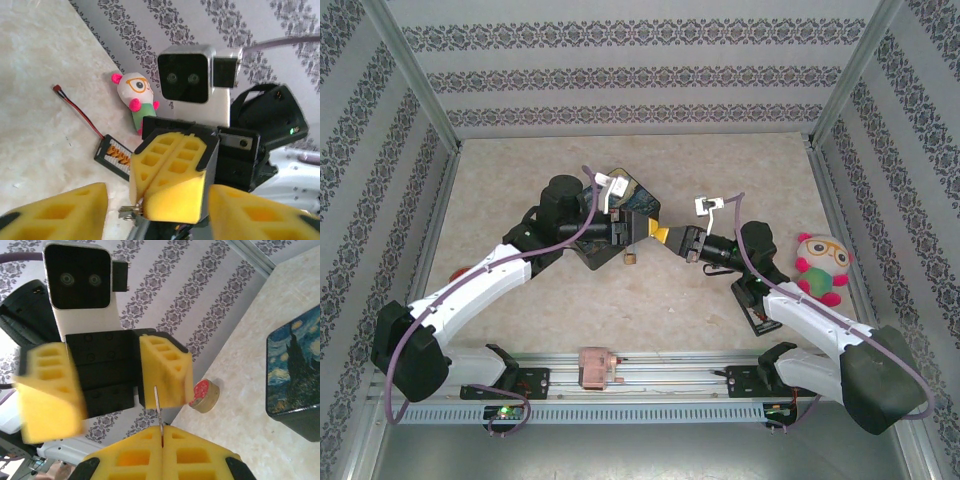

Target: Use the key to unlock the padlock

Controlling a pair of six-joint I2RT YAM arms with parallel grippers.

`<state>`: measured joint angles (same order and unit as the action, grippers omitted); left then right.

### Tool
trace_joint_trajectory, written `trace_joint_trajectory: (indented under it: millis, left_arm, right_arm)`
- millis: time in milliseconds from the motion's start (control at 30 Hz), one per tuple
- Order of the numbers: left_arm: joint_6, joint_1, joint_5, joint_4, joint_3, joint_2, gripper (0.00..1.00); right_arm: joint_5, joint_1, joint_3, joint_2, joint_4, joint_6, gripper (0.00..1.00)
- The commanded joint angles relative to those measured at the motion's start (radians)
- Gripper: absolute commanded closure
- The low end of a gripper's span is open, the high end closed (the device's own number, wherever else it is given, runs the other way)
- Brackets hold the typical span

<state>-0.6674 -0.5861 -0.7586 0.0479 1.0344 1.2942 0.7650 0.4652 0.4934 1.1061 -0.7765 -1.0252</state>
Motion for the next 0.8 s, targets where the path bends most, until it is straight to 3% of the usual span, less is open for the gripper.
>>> trace_joint_trajectory:
  millis: [0,167,333,533,633,767]
  left_arm:
    - [-0.012,0.006,0.055,0.047,-0.019,-0.054,0.35]
    - [-0.013,0.006,0.188,0.002,-0.04,-0.088,0.16]
    - [-0.025,-0.029,0.469,-0.027,-0.097,-0.133,0.0]
    - [-0.08,-0.183,0.91,-0.066,-0.163,-0.122,0.01]
    - [-0.107,-0.256,1.038,-0.084,-0.153,-0.06,0.0]
    - [-0.162,-0.312,1.112,-0.093,-0.133,0.039,0.02]
  right_arm:
    - [-0.034,-0.025,-0.024,-0.007,0.023,-0.024,1.0]
    - [-0.082,-0.048,-0.073,-0.037,0.069,-0.04,1.0]
    - [-0.162,-0.051,-0.088,-0.144,0.293,0.03,1.0]
    - [-0.246,-0.078,-0.106,-0.281,0.563,0.103,1.0]
    - [-0.25,-0.124,-0.119,-0.333,0.654,0.105,1.0]
    - [-0.267,-0.212,-0.125,-0.379,0.79,0.11,1.0]
